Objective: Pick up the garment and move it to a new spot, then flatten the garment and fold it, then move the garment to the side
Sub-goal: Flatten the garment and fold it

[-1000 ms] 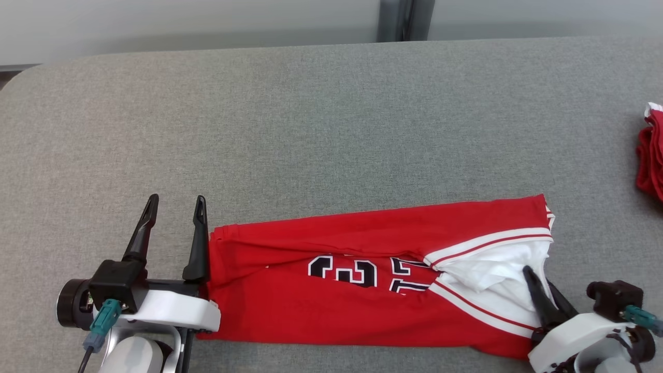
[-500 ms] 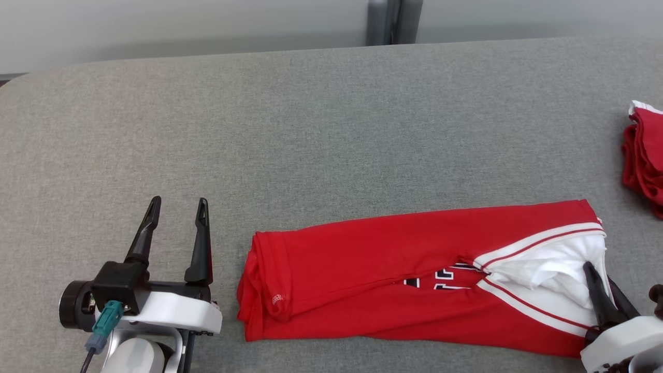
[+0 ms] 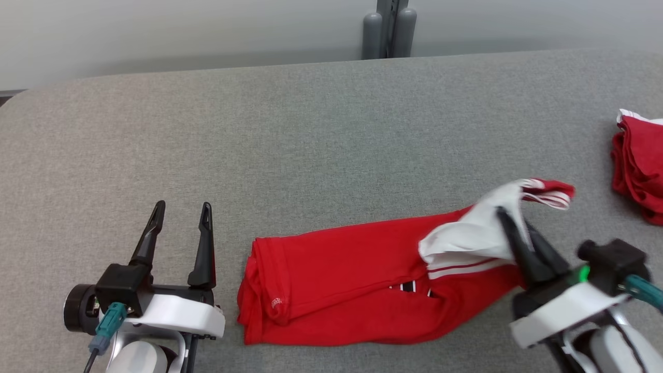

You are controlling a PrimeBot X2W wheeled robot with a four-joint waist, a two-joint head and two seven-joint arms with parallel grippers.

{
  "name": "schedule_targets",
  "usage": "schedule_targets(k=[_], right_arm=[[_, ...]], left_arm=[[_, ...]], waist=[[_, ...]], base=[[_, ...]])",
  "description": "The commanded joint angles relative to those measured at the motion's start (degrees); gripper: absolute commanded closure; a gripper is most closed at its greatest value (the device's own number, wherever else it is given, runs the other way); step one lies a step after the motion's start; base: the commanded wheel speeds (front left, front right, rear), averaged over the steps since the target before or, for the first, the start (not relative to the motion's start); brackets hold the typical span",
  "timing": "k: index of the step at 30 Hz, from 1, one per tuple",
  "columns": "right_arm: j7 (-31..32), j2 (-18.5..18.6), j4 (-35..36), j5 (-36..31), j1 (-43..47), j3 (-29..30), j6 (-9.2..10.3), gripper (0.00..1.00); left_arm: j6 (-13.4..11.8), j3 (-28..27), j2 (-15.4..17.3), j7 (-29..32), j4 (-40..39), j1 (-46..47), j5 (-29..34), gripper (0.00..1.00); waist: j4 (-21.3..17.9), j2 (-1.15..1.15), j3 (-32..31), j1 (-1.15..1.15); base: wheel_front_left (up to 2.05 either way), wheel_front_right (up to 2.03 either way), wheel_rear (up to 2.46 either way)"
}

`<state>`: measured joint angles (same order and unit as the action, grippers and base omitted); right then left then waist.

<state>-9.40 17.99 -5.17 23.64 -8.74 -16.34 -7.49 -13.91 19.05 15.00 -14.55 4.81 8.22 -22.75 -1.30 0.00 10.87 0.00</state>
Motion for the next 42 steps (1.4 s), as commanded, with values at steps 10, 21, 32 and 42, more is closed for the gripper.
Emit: schedule_targets(k=[10,21,32,42], right_arm=[[4.67,-6.98,0.01,4.25,-7.08,-16.01,-0.01,1.00],[1.97,-13.70,-13.69,13.12,-13.53,-28.61,-0.01,1.00],[-3.77,-14.99,-23.02,24.00,-20.92,-36.79,-0.01,0.82],[-5.87,-14.89,-20.59,27.11,-25.01,-38.25,-0.01,0.00]], left_arm=[[0.62,1.07,-0.81,0.00,0.88,0.85,-0.64,0.00],[1.30,2.05,-2.08,-0.30,1.97,2.08,-0.63,0.00],[2.15,2.64,-3.35,-0.55,3.28,3.56,-0.04,0.00],[2.38,2.01,-3.60,-0.66,3.73,4.08,0.40,0.00]], waist=[[2.66,0.00,-0.91,0.00],[5.24,0.00,0.25,0.00],[6.94,0.00,2.50,0.00],[5.54,0.00,3.08,0.00]], base=[[0.00,0.00,0.00],[0.00,0.00,0.00],[0.00,0.00,0.00],[0.00,0.00,0.00]])
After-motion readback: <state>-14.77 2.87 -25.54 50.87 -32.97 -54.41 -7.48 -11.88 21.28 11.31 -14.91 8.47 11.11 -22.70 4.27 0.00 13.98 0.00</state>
